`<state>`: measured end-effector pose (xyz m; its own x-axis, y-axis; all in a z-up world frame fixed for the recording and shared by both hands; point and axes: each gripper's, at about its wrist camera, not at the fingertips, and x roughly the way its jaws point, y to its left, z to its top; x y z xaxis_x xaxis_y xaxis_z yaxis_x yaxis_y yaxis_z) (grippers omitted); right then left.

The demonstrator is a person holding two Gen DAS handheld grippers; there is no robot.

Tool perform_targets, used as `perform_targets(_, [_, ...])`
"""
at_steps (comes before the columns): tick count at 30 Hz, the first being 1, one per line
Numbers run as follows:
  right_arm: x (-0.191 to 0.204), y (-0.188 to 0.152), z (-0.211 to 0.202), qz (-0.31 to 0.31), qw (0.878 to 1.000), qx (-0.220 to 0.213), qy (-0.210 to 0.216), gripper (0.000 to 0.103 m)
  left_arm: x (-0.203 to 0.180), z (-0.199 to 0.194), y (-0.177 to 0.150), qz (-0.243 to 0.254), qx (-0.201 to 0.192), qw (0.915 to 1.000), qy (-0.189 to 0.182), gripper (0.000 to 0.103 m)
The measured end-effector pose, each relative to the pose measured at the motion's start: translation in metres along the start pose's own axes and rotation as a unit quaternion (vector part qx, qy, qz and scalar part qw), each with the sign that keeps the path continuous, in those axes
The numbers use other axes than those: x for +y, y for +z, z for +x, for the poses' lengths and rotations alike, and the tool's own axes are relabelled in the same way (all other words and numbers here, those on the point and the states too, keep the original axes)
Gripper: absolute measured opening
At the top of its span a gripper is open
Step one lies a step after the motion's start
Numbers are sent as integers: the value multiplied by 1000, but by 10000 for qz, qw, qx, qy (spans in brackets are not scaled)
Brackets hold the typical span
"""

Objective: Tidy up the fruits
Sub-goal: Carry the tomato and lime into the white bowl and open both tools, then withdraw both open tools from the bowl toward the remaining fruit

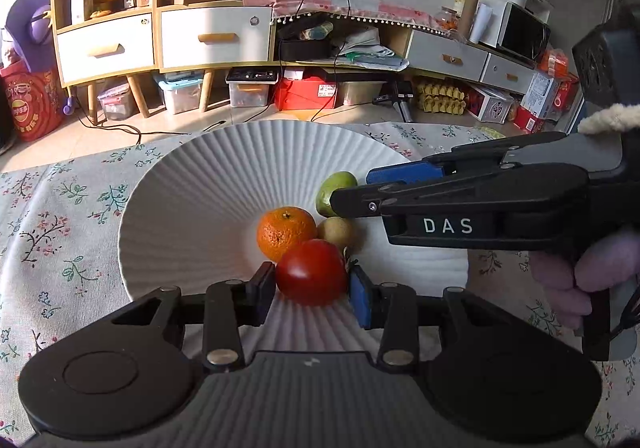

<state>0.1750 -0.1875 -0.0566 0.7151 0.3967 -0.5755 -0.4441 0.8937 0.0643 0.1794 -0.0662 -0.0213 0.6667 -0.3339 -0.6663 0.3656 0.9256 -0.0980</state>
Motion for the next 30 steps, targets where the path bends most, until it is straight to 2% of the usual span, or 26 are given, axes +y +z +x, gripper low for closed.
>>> perform_targets(7, [-2,3,1,35,10000,-14,-7,32,0,6,4,64,-8,9999,109,38])
perform_targets(10, [-3,3,-1,89,10000,-27,-31,33,-1,2,3,90,-27,9999,108,44])
perform_targets(14, [-2,5,-5,197,9998,-16,-48,34,-3,-6,2,156,-78,9998,88,58])
perform_targets(21, [5,11,-24,281,9995,-67,-156,51,-2,-31,4,170,-217,9996,86,78])
perform_targets(30, [20,13,-43,377,9986,-85,-352,71,1,-61,-4,283,-292,9992,50,89])
